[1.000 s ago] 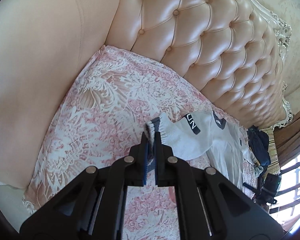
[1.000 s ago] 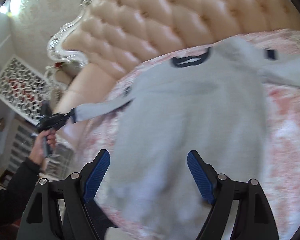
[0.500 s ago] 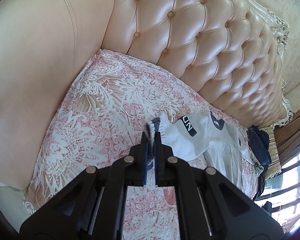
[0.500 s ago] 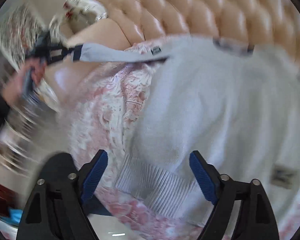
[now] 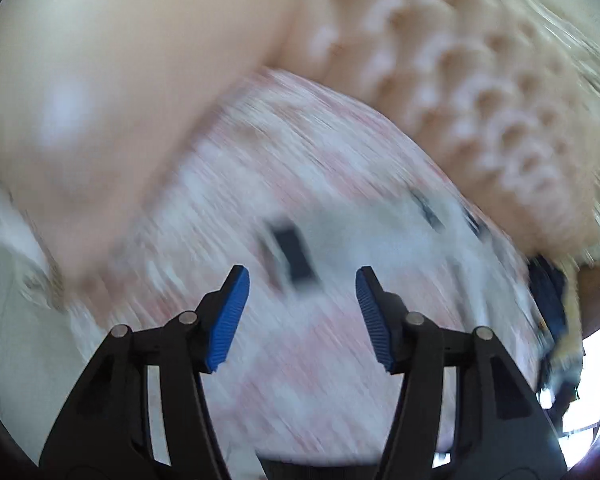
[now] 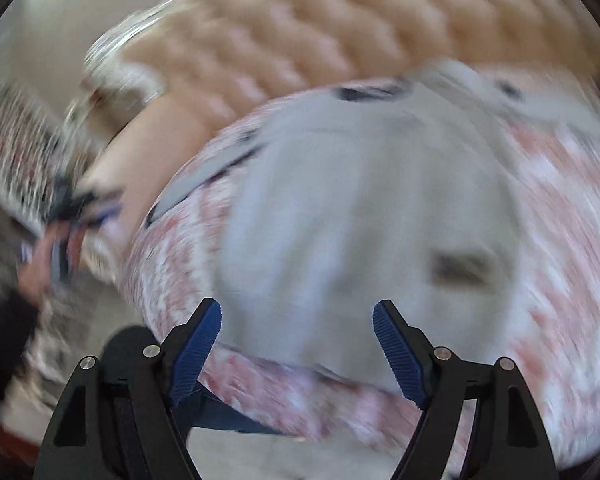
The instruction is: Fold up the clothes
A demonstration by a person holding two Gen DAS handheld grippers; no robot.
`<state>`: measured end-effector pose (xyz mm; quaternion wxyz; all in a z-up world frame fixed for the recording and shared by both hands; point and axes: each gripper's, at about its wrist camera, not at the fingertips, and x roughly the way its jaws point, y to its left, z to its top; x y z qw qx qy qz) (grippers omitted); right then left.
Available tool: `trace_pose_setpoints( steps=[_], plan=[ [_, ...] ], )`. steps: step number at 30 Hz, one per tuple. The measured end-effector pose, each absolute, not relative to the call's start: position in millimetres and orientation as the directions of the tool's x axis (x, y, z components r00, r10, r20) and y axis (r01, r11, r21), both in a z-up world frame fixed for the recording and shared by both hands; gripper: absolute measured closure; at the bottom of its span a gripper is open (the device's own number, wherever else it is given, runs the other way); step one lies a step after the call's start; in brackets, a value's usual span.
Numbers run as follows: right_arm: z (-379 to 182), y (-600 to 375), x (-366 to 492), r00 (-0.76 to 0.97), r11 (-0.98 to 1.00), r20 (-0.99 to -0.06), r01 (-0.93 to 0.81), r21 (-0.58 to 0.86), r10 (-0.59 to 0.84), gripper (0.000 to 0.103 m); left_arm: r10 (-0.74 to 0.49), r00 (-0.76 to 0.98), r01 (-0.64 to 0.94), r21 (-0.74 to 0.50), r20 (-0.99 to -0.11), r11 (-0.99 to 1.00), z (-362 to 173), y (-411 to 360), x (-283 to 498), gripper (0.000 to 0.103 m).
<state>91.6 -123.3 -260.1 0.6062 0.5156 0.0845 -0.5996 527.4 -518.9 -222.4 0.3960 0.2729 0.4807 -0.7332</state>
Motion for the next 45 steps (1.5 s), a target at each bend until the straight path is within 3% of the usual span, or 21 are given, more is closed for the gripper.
trace_pose_setpoints(
  steps=[4, 6, 7, 8, 9, 11, 15, 25, 27, 32, 44, 45],
  plan=[
    [-272.3, -88.9, 45.8, 0.32, -0.353, -0.705, 0.692, 0.63, -0.632, 0.022, -0.04, -0.81, 0.561, -0.753, -0.586, -0.344, -220.5, -421.2, 447.2, 0.046],
    [-283.1, -80.7, 34.2, 0.36, -0.379, -0.688, 0.632, 0.676, -0.63, 0.022, 0.077, -0.836, 0.5, -0.81, -0.544, -0.306, -238.4, -392.5, 406.2, 0.047],
    [-289.4, -78.3, 29.3, 0.391, -0.38, -0.665, 0.591, 0.711, -0.637, 0.022, 0.123, -0.847, 0.472, -0.838, -0.517, -0.272, -251.9, -379.3, 385.8, 0.049],
    [-294.0, -76.8, 24.9, 0.409, -0.387, -0.646, 0.554, 0.737, -0.645, 0.022, 0.141, -0.854, 0.458, -0.853, -0.501, -0.252, -261.4, -373.4, 374.1, 0.058],
    [-296.7, -75.2, 22.1, 0.414, -0.398, -0.635, 0.526, 0.752, -0.653, 0.022, 0.147, -0.851, 0.468, -0.854, -0.505, -0.225, -272.2, -370.2, 365.8, 0.067],
    [-304.6, -73.4, 15.0, 0.432, -0.411, -0.61, 0.47, 0.781, -0.665, 0.022, 0.152, -0.843, 0.489, -0.854, -0.515, -0.179, -289.9, -365.4, 354.5, 0.074],
    [-310.5, -71.2, 6.2, 0.436, -0.445, -0.622, 0.444, 0.778, -0.651, 0.02, 0.15, -0.829, 0.526, -0.842, -0.54, -0.122, -305.2, -359.5, 348.6, 0.074],
    [-307.9, -67.4, 7.8, 0.433, -0.442, -0.632, 0.464, 0.767, -0.642, 0.018, 0.168, -0.72, 0.642, -0.739, -0.673, -0.207, -315.1, -353.7, 315.8, 0.072],
    [-308.2, -71.8, 10.3, 0.44, -0.437, -0.629, 0.465, 0.77, -0.64, 0.018, 0.166, -0.709, 0.644, -0.725, -0.686, -0.245, -310.4, -352.4, 310.6, 0.095],
    [-307.6, -74.8, 12.4, 0.465, -0.413, -0.612, 0.463, 0.784, -0.64, 0.018, 0.157, -0.734, 0.613, -0.744, -0.661, -0.267, -295.0, -352.4, 315.2, 0.095],
    [-308.4, -88.8, 22.2, 0.455, -0.446, -0.688, 0.533, 0.719, -0.565, 0.018, 0.161, -0.757, 0.585, -0.767, -0.633, -0.265, -291.4, -355.2, 312.4, 0.095],
    [-307.7, -91.8, 24.4, 0.456, -0.438, -0.692, 0.546, 0.714, -0.559, 0.027, 0.16, -0.758, 0.585, -0.767, -0.633, -0.264, -290.6, -354.5, 312.1, 0.095]
  ],
)
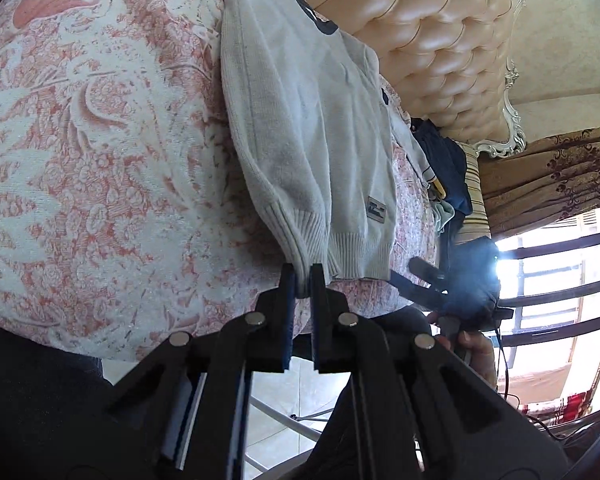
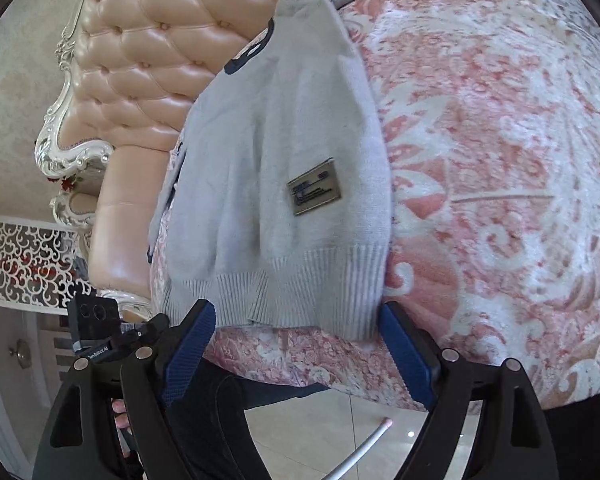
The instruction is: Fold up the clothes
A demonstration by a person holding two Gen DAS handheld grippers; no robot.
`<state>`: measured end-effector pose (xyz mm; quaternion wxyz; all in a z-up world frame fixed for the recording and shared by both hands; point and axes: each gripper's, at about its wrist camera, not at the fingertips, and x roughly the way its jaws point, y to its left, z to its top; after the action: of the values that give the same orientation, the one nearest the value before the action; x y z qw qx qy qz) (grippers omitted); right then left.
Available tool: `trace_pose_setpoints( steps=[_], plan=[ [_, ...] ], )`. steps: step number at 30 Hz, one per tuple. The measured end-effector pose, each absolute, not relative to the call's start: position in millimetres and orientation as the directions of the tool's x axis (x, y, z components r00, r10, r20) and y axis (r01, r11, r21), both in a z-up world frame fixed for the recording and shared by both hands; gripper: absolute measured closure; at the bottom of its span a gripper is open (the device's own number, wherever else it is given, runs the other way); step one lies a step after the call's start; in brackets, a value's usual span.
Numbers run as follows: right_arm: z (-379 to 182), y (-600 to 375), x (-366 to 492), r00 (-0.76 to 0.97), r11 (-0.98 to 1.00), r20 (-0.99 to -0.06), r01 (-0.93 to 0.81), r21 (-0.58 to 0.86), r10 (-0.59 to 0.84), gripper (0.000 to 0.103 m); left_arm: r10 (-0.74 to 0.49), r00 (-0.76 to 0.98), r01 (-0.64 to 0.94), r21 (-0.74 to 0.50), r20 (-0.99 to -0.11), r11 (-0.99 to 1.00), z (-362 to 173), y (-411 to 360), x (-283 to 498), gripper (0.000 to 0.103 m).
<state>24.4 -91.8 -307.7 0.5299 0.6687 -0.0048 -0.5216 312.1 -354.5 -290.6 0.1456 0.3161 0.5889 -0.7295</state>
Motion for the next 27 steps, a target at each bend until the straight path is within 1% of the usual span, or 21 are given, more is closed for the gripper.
trace_pose_setpoints(
  steps=[1, 2, 3, 9, 13, 19, 23, 27],
  plan=[
    [-306.4, -95.2, 26.9, 0.456, -0.429, -0.697, 0.562, 0.708, -0.553, 0.044, 0.158, -0.758, 0.585, -0.767, -0.633, -0.263, -289.9, -353.8, 311.8, 0.095],
    [-305.6, -97.3, 28.4, 0.46, -0.422, -0.697, 0.568, 0.707, -0.55, 0.087, 0.157, -0.76, 0.583, -0.768, -0.631, -0.263, -289.5, -353.4, 312.5, 0.095],
    [-305.1, -99.0, 29.5, 0.465, -0.416, -0.696, 0.571, 0.708, -0.548, 0.093, 0.154, -0.761, 0.583, -0.769, -0.63, -0.263, -288.5, -353.2, 313.4, 0.095],
    [-287.2, -93.1, 24.0, 0.427, -0.407, -0.697, 0.589, 0.698, -0.576, 0.095, 0.116, -0.767, 0.587, -0.762, -0.632, -0.273, -276.3, -352.2, 325.1, 0.096],
    [-273.6, -81.0, 15.4, 0.392, -0.417, -0.703, 0.598, 0.685, -0.593, 0.095, 0.104, -0.761, 0.607, -0.76, -0.64, -0.232, -279.3, -351.6, 336.7, 0.096],
    [-300.4, -72.5, 15.0, 0.385, -0.488, -0.75, 0.583, 0.649, -0.538, 0.095, 0.144, -0.695, 0.692, -0.71, -0.704, -0.132, -319.9, -346.2, 345.7, 0.096],
    [-315.1, -68.4, 13.4, 0.371, -0.526, -0.777, 0.581, 0.621, -0.508, 0.095, 0.156, -0.671, 0.715, -0.688, -0.725, -0.123, -335.7, -346.2, 345.0, 0.096],
    [-314.5, -73.5, 13.9, 0.368, -0.523, -0.791, 0.603, 0.603, -0.488, 0.095, 0.176, -0.68, 0.704, -0.701, -0.711, -0.111, -339.8, -348.3, 345.9, 0.093]
  ],
)
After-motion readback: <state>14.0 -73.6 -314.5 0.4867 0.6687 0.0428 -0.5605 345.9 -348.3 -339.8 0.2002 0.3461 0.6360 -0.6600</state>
